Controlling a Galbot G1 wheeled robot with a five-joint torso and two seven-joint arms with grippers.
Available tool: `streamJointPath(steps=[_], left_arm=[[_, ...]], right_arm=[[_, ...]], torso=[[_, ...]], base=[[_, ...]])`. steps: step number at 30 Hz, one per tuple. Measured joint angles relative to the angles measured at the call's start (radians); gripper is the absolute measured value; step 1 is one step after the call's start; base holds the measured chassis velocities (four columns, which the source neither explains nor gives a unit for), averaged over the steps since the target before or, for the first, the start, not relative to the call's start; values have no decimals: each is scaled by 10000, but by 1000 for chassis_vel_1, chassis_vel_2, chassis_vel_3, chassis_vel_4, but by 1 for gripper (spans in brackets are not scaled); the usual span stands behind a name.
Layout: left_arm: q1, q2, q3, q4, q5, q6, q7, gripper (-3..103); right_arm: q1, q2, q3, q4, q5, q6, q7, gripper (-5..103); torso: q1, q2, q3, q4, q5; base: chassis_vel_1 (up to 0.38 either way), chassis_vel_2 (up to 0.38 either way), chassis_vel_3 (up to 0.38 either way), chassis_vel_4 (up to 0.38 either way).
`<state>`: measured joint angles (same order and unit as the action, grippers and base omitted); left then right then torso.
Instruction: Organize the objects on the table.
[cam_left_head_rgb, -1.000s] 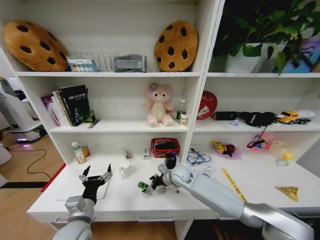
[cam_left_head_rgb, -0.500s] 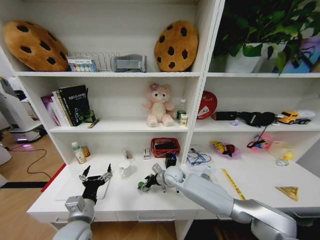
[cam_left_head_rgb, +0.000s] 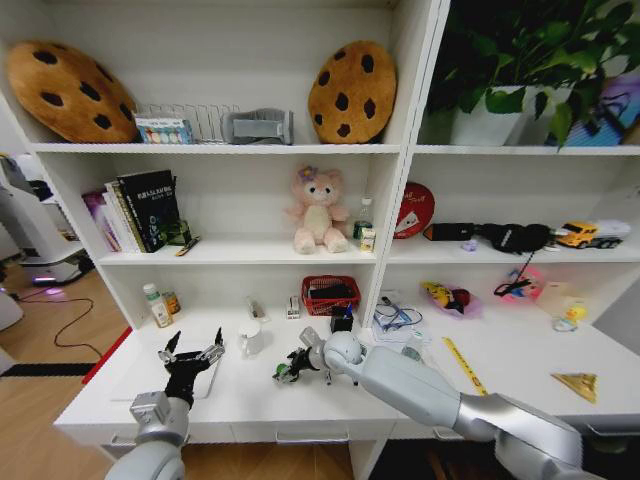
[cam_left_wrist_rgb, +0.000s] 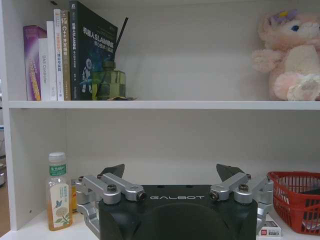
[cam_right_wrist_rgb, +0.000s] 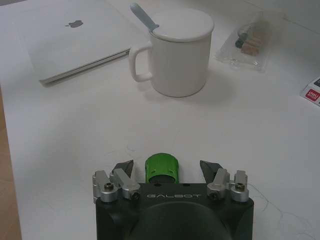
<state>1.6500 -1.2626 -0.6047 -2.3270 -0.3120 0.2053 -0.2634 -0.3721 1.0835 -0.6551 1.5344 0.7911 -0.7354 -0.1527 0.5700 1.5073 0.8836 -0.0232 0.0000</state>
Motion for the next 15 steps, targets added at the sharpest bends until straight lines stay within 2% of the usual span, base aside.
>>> streamJointPath(steps=[1, 2, 15], left_arm=[[0, 0, 0, 0, 0, 0, 0, 100], [0, 0, 0, 0, 0, 0, 0, 100], [0, 0, 0, 0, 0, 0, 0, 100]], right_arm=[[0, -9, 0, 10, 3, 0, 40, 79], [-6, -15, 11, 19, 9, 0, 63, 73], [-99, -156, 49, 112, 6, 0, 43, 68]], torso=[[0, 0, 0, 0, 0], [0, -1, 0, 0, 0], [0, -1, 0, -1, 0]], base=[[0, 0, 0, 0], [0, 0, 0, 0], [0, 0, 0, 0]])
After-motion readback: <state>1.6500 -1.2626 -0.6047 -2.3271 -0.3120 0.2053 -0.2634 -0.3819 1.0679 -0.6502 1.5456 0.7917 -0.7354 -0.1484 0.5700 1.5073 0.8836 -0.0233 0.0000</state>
